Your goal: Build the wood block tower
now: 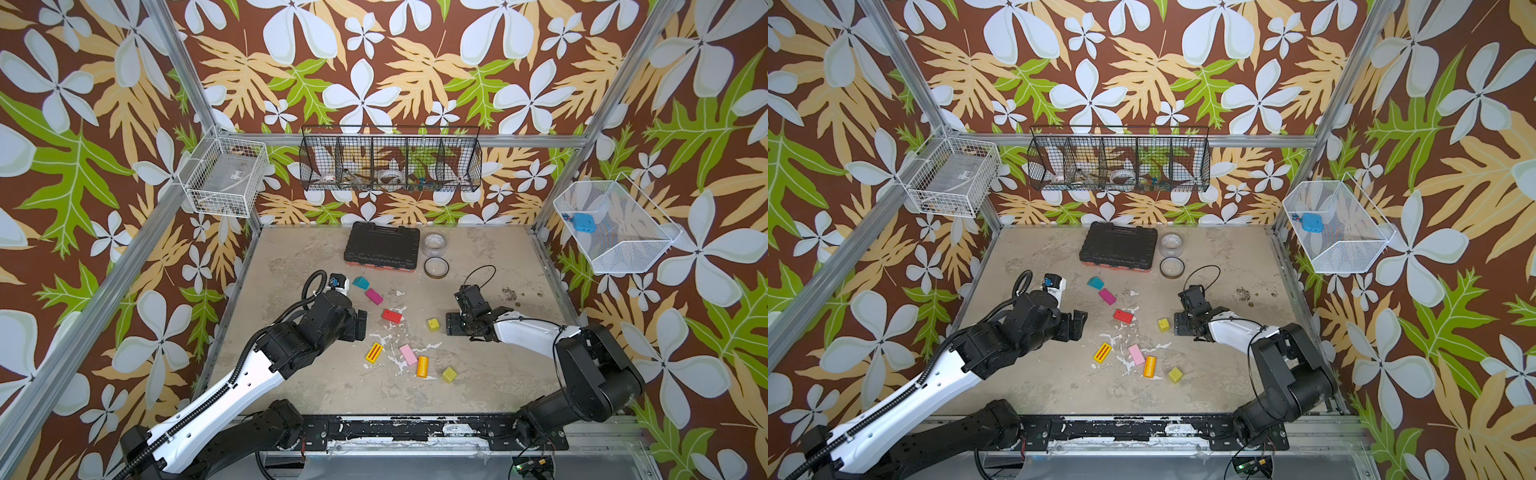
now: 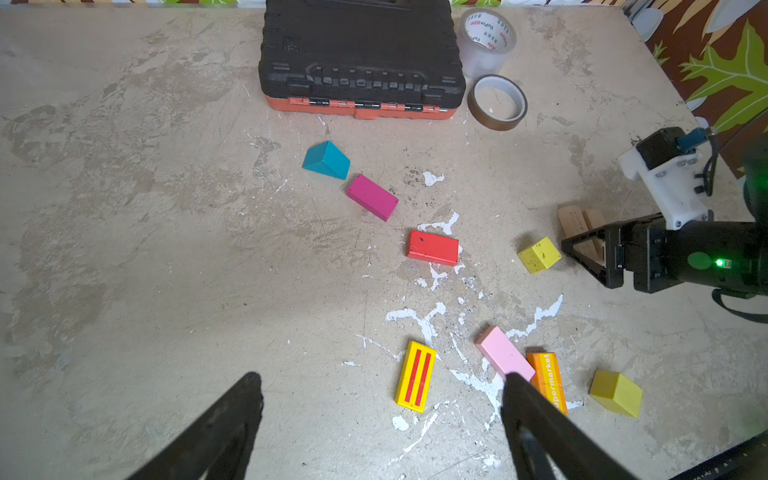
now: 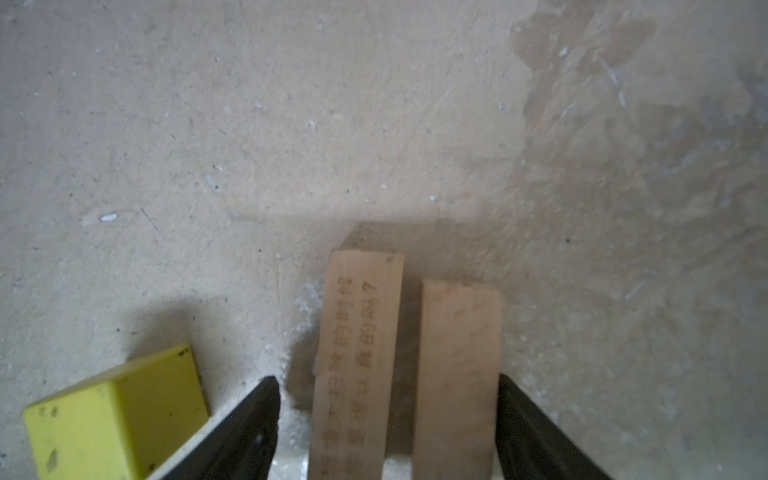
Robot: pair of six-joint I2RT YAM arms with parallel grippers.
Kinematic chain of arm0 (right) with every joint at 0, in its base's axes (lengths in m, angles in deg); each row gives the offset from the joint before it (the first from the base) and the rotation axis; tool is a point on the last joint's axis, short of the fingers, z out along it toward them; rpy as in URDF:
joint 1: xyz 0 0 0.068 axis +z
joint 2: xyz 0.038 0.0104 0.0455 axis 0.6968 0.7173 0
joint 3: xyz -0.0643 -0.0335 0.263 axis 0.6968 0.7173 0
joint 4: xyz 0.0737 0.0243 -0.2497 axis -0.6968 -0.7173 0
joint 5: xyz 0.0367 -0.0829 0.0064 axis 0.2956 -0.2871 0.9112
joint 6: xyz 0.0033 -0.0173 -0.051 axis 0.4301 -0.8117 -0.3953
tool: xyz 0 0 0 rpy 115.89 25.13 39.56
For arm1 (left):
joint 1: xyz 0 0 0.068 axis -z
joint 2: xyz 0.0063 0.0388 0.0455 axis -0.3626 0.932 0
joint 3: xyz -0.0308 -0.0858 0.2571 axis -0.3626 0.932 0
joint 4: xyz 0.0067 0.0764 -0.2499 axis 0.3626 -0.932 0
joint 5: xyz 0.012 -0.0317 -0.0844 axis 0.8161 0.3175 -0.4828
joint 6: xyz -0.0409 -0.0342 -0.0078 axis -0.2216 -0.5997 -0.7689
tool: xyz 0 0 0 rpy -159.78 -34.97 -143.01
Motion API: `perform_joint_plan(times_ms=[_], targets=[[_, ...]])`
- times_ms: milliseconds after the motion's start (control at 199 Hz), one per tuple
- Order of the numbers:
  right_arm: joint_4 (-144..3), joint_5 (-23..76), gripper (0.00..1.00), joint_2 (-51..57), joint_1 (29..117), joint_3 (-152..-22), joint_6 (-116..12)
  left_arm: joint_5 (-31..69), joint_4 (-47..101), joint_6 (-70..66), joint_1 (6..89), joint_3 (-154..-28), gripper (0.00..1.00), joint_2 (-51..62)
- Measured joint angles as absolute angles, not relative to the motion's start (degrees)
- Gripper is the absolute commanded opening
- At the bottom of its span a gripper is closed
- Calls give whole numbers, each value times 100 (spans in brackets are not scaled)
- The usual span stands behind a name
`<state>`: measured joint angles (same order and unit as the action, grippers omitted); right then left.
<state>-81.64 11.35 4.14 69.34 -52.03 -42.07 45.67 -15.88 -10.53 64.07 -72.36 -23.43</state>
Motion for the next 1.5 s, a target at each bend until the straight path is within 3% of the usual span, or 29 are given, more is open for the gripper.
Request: perform_joint_plan(times_ms=[546, 782, 1103, 1504], targets=[[-7862, 1081, 77, 615, 6949, -5293, -4167, 4569, -1588, -1053, 6407, -7236, 90, -2374], [-7796, 1020, 74, 460, 6942, -5109, -4128, 4569, -1588, -1053, 6407, -7236, 90, -2396], [-7785, 941, 61, 364, 6938, -4997, -4126, 4572, -1588, -1053, 6407, -7236, 89, -2435], [-7888, 943, 61, 244, 6938, -4921, -4082, 4574, -1588, -1053, 6407, -7236, 89, -2439]])
